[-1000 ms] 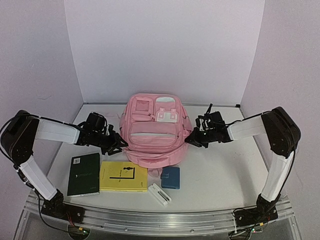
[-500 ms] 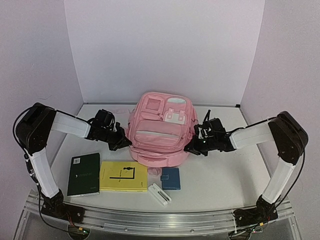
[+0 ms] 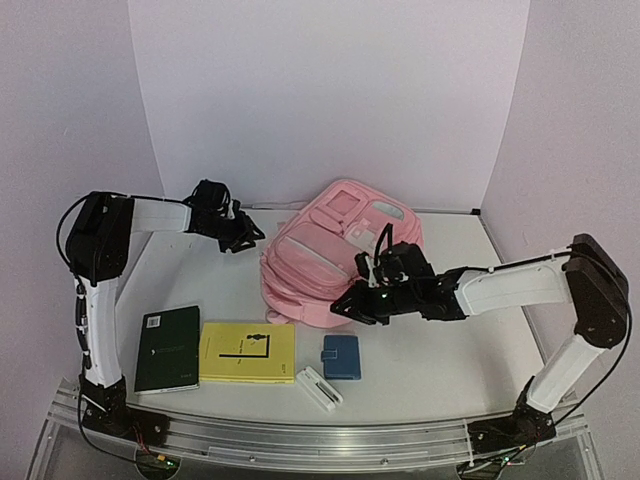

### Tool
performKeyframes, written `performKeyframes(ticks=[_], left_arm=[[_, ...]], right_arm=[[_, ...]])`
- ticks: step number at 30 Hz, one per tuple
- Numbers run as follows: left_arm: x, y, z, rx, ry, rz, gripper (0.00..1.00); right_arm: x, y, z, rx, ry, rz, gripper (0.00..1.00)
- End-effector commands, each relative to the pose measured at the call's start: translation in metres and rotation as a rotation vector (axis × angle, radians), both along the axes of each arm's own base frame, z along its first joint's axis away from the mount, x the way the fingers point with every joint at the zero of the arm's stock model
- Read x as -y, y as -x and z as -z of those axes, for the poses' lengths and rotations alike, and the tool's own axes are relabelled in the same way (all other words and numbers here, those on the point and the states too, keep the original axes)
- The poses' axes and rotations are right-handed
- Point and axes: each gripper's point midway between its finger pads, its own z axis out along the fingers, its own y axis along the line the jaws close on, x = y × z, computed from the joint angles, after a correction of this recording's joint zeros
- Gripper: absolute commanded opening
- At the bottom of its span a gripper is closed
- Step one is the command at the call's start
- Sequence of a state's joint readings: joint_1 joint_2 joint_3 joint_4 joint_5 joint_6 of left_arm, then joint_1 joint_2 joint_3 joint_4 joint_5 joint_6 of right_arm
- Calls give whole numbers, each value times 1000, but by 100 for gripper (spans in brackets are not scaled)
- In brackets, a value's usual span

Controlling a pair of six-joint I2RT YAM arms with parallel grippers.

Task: Pack the student bag
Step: Adjust the student bag at the center of the board.

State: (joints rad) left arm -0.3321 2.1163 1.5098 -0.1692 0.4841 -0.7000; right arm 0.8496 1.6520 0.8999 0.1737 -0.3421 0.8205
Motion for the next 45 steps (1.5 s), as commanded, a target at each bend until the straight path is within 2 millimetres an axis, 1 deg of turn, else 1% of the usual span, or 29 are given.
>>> performKeyframes(ticks=[1,2,3,5,7,8,9,12,14,16,18,23,25,29,35,43,45], left_arm=[[-6,5,-27,37,-9,24,56],[-8,9,-34,44,-6,16,61],[-11,18,-34,31,-5,8,64],[-14,32,-41,20,18,-10,68],[-16,53,-39,-8,46,-26,71],[-15,66,-33,-34,56,-27,73],[-12,74,-36,-35,73,-24,75],[1,102,-30,-68,111,-7,77],[11,115,-28,-90,121,4,78],[16,124,-23,-110,116,5,78],[21,129,-19,-121,110,3,77],[27,132,-7,-157,103,2,71],[28,131,-3,-166,104,3,66],[31,128,-1,-167,103,5,59],[31,128,6,-183,99,-2,48],[32,126,12,-195,97,-9,33],[32,126,13,-197,97,-8,31]], right_arm=[[27,-33,-48,166,76,125,51],[37,-37,-46,171,101,138,57],[47,-40,-43,171,113,145,60],[71,-48,-32,157,137,162,64],[95,-55,-21,156,167,176,69],[105,-57,-15,154,181,177,70],[114,-60,-8,150,197,177,71],[137,-65,13,129,243,177,71],[145,-67,23,121,270,171,70],[153,-70,34,109,300,180,68],[160,-72,46,91,329,190,63],[162,-79,69,72,391,180,48],[160,-84,71,74,396,175,43],[159,-93,75,78,414,180,41],[153,-99,88,67,425,154,35],[147,-113,90,103,437,130,35],[146,-115,93,102,444,124,32]])
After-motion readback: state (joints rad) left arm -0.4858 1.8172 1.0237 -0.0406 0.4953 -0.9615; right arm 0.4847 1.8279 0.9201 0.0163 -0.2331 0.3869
